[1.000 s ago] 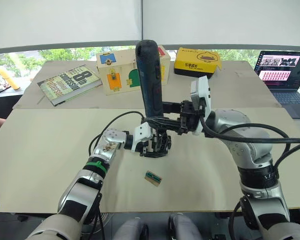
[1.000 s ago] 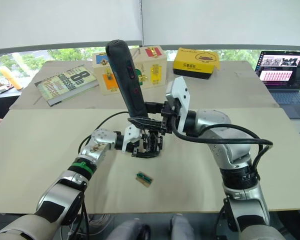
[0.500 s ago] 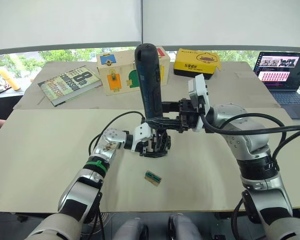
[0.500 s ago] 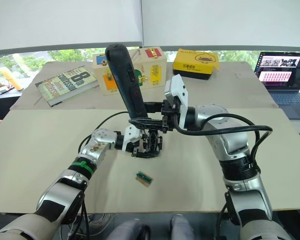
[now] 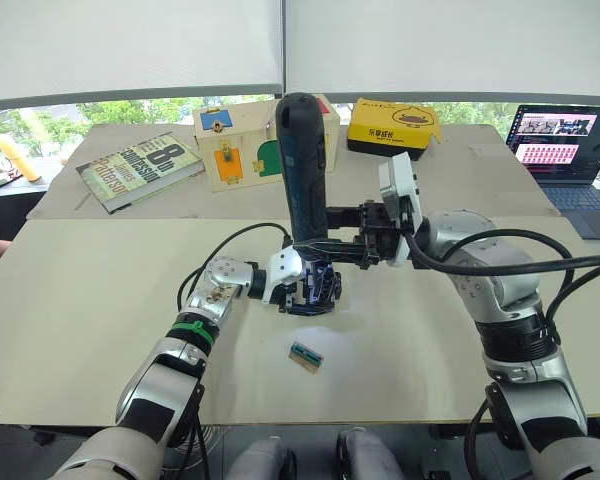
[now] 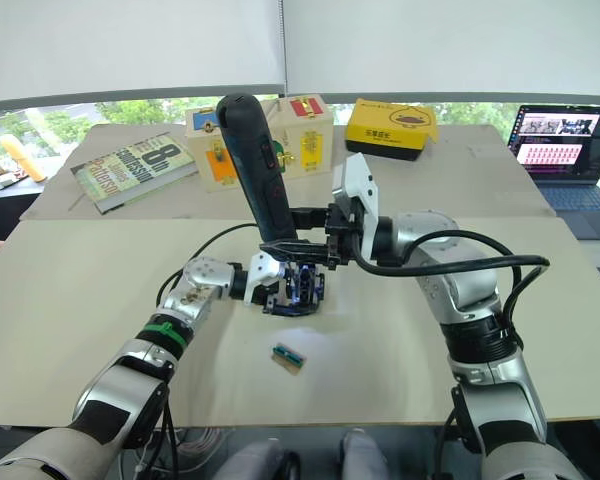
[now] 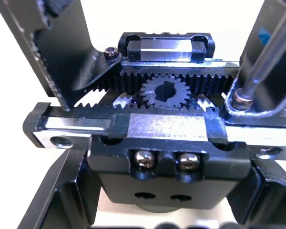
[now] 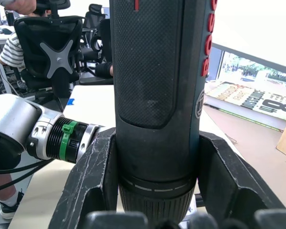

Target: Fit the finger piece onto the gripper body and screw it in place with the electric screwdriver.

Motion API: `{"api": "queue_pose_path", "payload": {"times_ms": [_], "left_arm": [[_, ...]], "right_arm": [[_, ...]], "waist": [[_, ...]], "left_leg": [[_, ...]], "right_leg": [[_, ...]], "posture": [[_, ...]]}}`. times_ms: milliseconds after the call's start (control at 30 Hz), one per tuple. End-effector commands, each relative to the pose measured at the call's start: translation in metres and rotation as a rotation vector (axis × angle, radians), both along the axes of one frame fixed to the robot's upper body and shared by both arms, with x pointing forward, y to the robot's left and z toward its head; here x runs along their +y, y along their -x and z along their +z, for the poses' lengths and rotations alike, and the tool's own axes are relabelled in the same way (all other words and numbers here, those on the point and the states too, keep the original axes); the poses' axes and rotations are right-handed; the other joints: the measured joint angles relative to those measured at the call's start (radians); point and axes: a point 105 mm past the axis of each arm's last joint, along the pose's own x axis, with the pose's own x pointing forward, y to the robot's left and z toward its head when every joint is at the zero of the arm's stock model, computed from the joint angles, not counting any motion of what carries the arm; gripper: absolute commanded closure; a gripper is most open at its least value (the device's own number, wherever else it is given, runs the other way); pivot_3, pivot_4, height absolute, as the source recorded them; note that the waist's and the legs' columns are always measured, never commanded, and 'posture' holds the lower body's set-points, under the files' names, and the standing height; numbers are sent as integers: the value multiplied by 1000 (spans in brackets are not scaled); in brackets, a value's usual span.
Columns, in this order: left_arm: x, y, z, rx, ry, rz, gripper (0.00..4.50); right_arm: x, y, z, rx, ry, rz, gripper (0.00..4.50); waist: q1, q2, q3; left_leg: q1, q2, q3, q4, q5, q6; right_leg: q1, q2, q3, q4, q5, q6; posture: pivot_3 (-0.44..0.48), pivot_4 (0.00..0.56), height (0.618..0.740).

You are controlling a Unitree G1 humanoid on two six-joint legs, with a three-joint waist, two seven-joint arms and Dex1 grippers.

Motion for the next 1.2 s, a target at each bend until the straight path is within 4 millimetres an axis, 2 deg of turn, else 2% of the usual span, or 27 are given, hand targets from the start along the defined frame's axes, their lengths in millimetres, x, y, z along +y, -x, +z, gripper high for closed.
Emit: {"api": "queue_pose_path", "payload": {"times_ms": [33,300,633,800,900,1000,1133,1200], "left_arm": [[5,-4,16,-68,31,3,1674],[5,-4,16,-70,34,5,1674],[3,-5,14,-49,34,11,1674],[4,-2,9,-31,22,1,1674],[4,0,5,-26,12,-4,1674],[4,-1,5,-25,11,3,1674],[8,-7,6,-6,6,39,1674],[15,-8,10,-6,2,41,633]], "right_arm": [[-13,-14,-46,142,128,-98,2608],[-16,-19,-30,92,79,-124,2608],[-11,7,26,-136,-54,-52,2608],[-8,25,78,-189,-208,-2,2608],[-7,34,97,-181,-256,26,2608],[-5,42,104,-170,-281,66,2608],[4,56,102,-105,-297,168,2608],[10,65,97,-65,-286,237,2608]], "waist": [[0,0,0],[0,0,0],[0,0,0],[0,0,1],[0,0,1],[-1,0,1],[-2,0,1],[-2,0,1]], "left_leg": [[0,0,0,0,0,0],[0,0,0,0,0,0],[-3,0,0,0,0,0],[-6,0,0,1,0,0],[-7,0,0,1,0,0],[-6,0,-1,0,0,0],[-6,0,-1,1,0,0],[-6,0,-1,2,0,0]], "right_leg": [[0,0,0,0,0,0],[0,0,0,0,0,0],[-3,0,0,0,0,0],[-5,0,-1,0,0,0],[-6,0,-1,0,0,0],[-6,0,-2,0,0,0],[-5,0,-2,0,0,0],[-4,0,-2,0,0,0]], "posture": [[0,150,740],[0,150,740],[0,150,740],[0,150,740],[0,150,740],[0,150,740],[0,150,740],[0,150,740]]}}
